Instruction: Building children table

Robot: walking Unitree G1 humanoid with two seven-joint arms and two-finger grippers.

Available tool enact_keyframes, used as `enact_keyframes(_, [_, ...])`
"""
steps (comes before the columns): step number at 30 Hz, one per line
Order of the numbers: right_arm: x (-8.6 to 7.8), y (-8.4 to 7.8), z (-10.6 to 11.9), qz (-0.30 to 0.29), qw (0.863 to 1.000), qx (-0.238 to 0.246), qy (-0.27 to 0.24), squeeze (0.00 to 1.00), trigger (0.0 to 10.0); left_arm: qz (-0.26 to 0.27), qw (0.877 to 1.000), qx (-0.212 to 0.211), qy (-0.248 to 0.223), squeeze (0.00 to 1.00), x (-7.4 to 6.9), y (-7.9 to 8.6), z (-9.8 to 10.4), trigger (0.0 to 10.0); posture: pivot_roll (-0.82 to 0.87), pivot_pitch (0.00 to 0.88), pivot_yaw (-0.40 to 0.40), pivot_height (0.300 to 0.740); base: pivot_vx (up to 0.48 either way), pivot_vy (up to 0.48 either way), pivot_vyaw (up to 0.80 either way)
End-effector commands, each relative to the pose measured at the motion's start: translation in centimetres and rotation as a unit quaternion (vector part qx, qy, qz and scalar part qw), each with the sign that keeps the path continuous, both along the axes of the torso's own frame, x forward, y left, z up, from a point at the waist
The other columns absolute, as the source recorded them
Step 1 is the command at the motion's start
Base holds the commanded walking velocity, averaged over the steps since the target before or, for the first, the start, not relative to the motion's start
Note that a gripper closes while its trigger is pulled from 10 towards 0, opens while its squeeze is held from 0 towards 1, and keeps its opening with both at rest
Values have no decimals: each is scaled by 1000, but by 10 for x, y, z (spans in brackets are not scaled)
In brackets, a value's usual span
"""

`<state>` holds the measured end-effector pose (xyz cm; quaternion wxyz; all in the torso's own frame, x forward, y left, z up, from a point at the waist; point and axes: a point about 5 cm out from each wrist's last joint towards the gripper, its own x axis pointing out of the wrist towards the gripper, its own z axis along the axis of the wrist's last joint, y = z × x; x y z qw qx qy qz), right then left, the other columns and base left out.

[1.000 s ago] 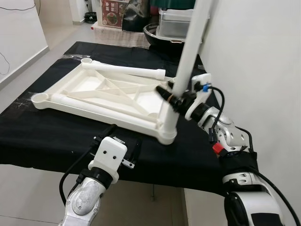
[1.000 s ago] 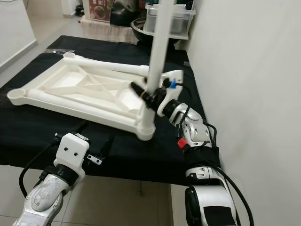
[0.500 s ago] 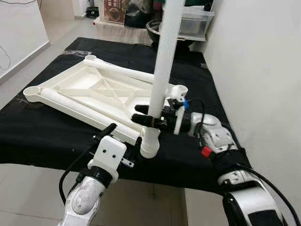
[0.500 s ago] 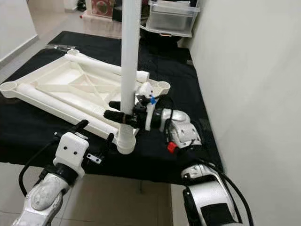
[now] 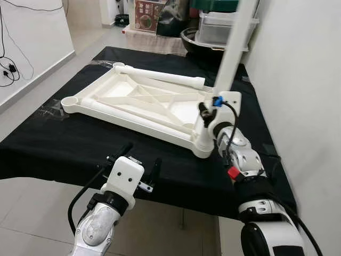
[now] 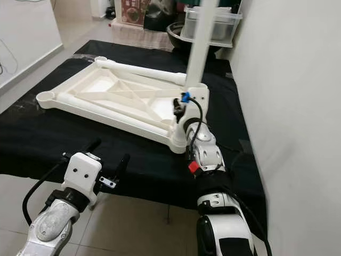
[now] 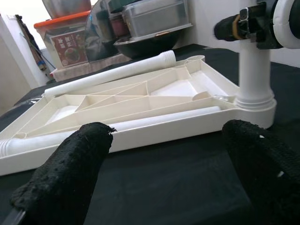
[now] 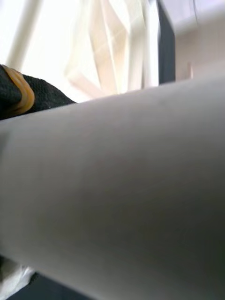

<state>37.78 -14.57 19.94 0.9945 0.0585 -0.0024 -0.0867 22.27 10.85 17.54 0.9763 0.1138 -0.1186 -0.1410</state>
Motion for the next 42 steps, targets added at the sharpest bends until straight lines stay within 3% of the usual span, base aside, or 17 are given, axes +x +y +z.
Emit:
enact_keyframes(1, [-7, -5, -9, -70, 997, 15, 26, 0, 0, -7, 1000, 2, 6, 0, 1, -4, -4, 10000, 112, 82, -88, 740, 0, 0, 0])
enact_keyframes(2, [-6, 5, -10, -58, 998, 26, 23, 0, 10000, -6, 1000, 2, 6, 0, 1, -3, -4, 10000, 113, 80, -90, 740, 0, 0, 0])
enact_keyframes(3, [-6, 5, -10, -58, 998, 26, 23, 0, 10000, -6, 1000, 2, 6, 0, 1, -3, -4, 10000, 113, 80, -90, 740, 0, 0, 0])
enact_keyframes(4, [-5, 14, -7, -37, 999, 34, 5, 1000, 10000, -5, 1000, 3, 5, 0, 1, -2, -3, 10000, 113, 78, -91, 740, 0, 0, 0])
enact_keyframes(9, [-2, 17, 4, -18, 998, 45, -42, 1000, 10000, -3, 1000, 3, 5, 0, 1, -2, -4, 10000, 111, 73, -102, 740, 0, 0, 0])
enact_keyframes(10, [0, 14, 9, -2, 997, 53, -56, 518, 10000, -3, 1000, 4, 6, 0, 1, -2, -4, 10000, 112, 77, -101, 740, 0, 0, 0])
enact_keyframes(12, [2, 11, 11, 8, 996, 58, -64, 518, 10000, -3, 1000, 4, 6, 0, 1, -2, -4, 10000, 112, 78, -105, 740, 0, 0, 0])
enact_keyframes(13, [4, 8, 18, 36, 994, 53, -88, 0, 10000, -7, 1000, 7, 4, 0, 1, -3, -4, 10000, 111, 80, -105, 740, 0, 0, 0])
enact_keyframes(19, [7, 10, 28, 200, 970, 20, -134, 0, 10000, -2, 1000, 5, -4, 0, 6, -1, 0, 10000, 111, 76, -107, 740, 0, 0, 0])
enact_keyframes(20, [5, 11, 22, 334, 937, 8, -105, 0, 10000, -1, 1000, 7, -3, 0, 6, 0, -1, 10000, 112, 73, -108, 740, 0, 0, 0])
enact_keyframes(23, [4, 11, 19, 381, 920, 9, -89, 0, 10000, -1, 1000, 8, -2, 0, 5, 0, -2, 10000, 112, 73, -108, 740, 0, 0, 0])
enact_keyframes(27, [-21, 22, 5, 593, 805, -16, -25, 0, 10000, 0, 1000, 8, 3, 0, 1, -1, -5, 10000, 123, 51, -112, 740, 0, 0, 0])
enact_keyframes(34, [-32, 34, -1, 673, 738, -35, -14, 0, 10000, -7, 1000, 9, 9, 0, -3, -4, -7, 10000, 125, 32, -124, 740, 0, 0, 0])
enact_keyframes(35, [-29, 39, 0, 675, 737, -38, -20, 0, 1333, -9, 1000, 9, 9, 0, -4, -5, -7, 10000, 123, 32, -124, 740, 0, 0, 0])
enact_keyframes(37, [-26, 44, 3, 669, 742, -35, -29, 0, 0, -8, 1000, 7, 9, 0, -3, -5, -8, 10000, 116, 36, -115, 740, 0, 0, 0])
enact_keyframes(41, [-23, 46, 6, 661, 749, -33, -40, 0, 0, -8, 1000, 8, 8, 0, -3, -6, -7, 10000, 117, 41, -116, 740, 0, 0, 0])
enact_keyframes(42, [-17, 45, 10, 627, 777, -31, -51, 0, 0, -7, 1000, 8, 7, 0, -1, -6, -7, 10000, 117, 42, -117, 740, 0, 0, 0])
